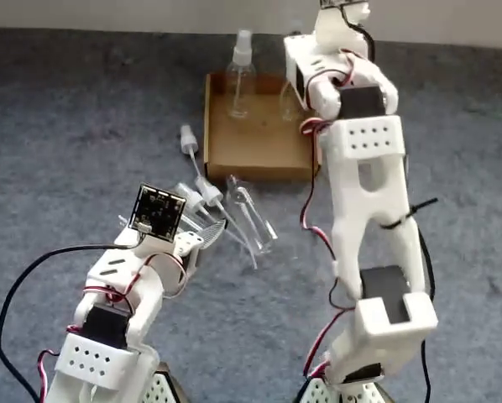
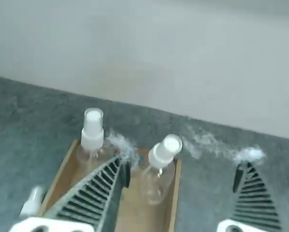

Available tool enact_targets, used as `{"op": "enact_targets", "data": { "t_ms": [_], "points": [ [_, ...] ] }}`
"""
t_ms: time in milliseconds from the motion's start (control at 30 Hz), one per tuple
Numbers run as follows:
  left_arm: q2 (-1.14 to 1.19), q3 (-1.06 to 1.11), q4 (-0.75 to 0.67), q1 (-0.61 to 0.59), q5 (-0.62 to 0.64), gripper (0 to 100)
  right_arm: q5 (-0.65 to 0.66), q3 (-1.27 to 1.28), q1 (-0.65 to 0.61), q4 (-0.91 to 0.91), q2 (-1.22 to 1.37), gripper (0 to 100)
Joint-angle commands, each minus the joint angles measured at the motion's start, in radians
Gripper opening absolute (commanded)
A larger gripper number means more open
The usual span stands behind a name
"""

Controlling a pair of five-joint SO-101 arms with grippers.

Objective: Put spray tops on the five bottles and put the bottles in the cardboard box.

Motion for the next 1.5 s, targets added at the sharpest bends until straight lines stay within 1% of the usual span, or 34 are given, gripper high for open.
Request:
{"op": "enact_targets", "data": {
  "t_ms": [0, 67, 133, 233, 300, 367, 433, 500, 567, 700, 833, 1033, 1133, 1333, 1400, 1467],
  "points": [
    [0.005, -0.050, -0.009, -0.062, -0.008, 24, -0.006, -0.065, -0.065, 0.237, -0.159, 29.6],
    [0.007, -0.105, -0.005, -0.139, -0.008, 24, 0.000, -0.044, -0.119, 0.363, -0.185, 29.7],
    [0.008, -0.173, 0.060, -0.240, -0.025, 24, 0.000, -0.005, -0.182, 0.426, -0.194, 29.9],
    [0.010, -0.266, 0.210, -0.392, -0.129, 24, -0.006, 0.048, -0.283, 0.427, -0.185, 29.7],
    [0.012, -0.308, 0.272, -0.512, -0.184, 24, -0.008, 0.094, -0.352, 0.407, -0.185, 29.7],
    [0.012, -0.328, 0.295, -0.624, -0.247, 24, -0.008, 0.150, -0.410, 0.380, -0.183, 29.7],
    [0.031, -0.329, 0.296, -0.710, -0.311, 24, -0.003, 0.220, -0.464, 0.346, -0.173, 29.7],
    [0.107, -0.337, 0.295, -0.768, -0.379, 24, -0.002, 0.286, -0.496, 0.335, -0.128, 29.8],
    [0.216, -0.344, 0.293, -0.808, -0.420, 24, -0.002, 0.331, -0.498, 0.335, -0.067, 29.9],
    [0.420, -0.386, 0.293, -0.854, -0.466, 24, -0.003, 0.334, -0.452, 0.338, 0.028, 29.9],
    [0.516, -0.418, 0.292, -0.849, -0.489, 24, -0.002, 0.337, -0.386, 0.338, 0.073, 29.9],
    [0.535, -0.415, 0.267, -0.834, -0.488, 24, 0.002, 0.341, -0.371, 0.337, 0.091, 29.9],
    [0.536, -0.420, 0.264, -0.832, -0.486, 24, 0.031, 0.343, -0.364, 0.331, 0.117, 29.9],
    [0.539, -0.486, 0.272, -0.811, -0.483, 24, 0.031, 0.346, -0.352, 0.337, 0.162, 29.9],
    [0.539, -0.510, 0.296, -0.794, -0.482, 24, 0.029, 0.355, -0.352, 0.335, 0.179, 29.8],
    [0.539, -0.538, 0.333, -0.776, -0.454, 24, 0.029, 0.375, -0.352, 0.328, 0.200, 29.7]
  ]
}}
